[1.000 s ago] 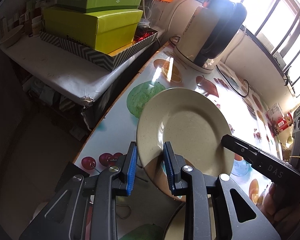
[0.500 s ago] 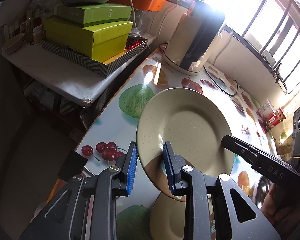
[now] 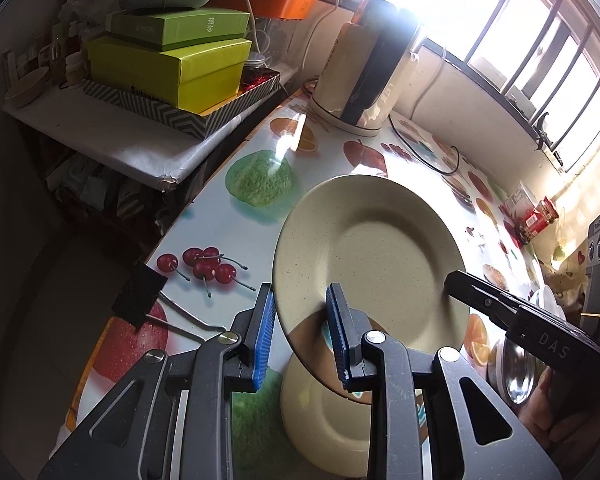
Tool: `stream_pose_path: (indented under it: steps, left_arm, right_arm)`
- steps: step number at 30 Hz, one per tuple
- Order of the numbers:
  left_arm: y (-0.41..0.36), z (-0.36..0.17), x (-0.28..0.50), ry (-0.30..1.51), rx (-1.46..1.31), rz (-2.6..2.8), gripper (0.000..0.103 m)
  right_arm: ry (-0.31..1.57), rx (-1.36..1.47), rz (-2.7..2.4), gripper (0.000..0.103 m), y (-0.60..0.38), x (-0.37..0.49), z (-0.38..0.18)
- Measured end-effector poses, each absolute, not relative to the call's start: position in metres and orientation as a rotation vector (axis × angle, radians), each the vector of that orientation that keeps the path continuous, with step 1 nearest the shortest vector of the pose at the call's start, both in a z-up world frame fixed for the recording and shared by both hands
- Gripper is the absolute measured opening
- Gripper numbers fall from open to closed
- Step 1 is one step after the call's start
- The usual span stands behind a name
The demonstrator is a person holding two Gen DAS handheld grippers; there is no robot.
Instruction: Organize plates and bowls
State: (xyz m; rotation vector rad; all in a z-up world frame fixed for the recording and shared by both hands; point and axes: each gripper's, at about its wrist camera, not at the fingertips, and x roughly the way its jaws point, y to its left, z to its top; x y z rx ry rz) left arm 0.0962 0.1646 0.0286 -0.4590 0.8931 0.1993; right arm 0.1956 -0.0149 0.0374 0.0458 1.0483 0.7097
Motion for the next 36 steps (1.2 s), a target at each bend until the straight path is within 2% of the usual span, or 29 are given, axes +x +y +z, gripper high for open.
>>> stream_pose_path:
  steps: [36]
  left_arm:
    - [0.116,-0.006,0.055,0.992,-0.437,0.159,0.027]
  right_arm:
    - [1.111,0.062,0.645,0.019,-0.065,0.142,0.001]
